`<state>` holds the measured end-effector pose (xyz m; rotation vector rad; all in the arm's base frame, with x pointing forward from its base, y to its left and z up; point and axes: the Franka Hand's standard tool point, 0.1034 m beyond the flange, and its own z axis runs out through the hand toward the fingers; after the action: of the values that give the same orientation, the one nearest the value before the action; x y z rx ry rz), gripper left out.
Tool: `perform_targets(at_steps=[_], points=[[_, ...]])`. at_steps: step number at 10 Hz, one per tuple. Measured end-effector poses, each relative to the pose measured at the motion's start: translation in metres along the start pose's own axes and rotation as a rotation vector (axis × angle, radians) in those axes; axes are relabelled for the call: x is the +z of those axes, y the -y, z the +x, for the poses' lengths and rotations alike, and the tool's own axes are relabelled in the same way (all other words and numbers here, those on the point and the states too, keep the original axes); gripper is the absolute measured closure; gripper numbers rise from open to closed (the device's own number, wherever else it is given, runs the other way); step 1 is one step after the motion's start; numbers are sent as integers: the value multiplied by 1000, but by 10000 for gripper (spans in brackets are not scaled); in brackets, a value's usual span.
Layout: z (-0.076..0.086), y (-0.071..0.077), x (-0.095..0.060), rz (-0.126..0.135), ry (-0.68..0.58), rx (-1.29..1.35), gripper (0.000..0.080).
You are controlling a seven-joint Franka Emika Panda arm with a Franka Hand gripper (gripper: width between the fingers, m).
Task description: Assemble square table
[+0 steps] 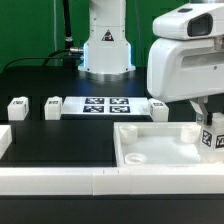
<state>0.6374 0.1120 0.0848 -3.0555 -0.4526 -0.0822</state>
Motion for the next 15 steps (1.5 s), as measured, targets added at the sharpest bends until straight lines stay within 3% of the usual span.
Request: perform_targets(at_steps=[7, 11, 13, 14, 15], points=[[0, 0, 0, 14, -8, 888, 515], [1, 1, 0, 21, -8, 1248, 515], [1, 1, 1, 22, -7, 1266, 515], [1, 1, 1, 22, -7, 1232, 334], [0, 2, 1, 20, -5, 1192, 215]])
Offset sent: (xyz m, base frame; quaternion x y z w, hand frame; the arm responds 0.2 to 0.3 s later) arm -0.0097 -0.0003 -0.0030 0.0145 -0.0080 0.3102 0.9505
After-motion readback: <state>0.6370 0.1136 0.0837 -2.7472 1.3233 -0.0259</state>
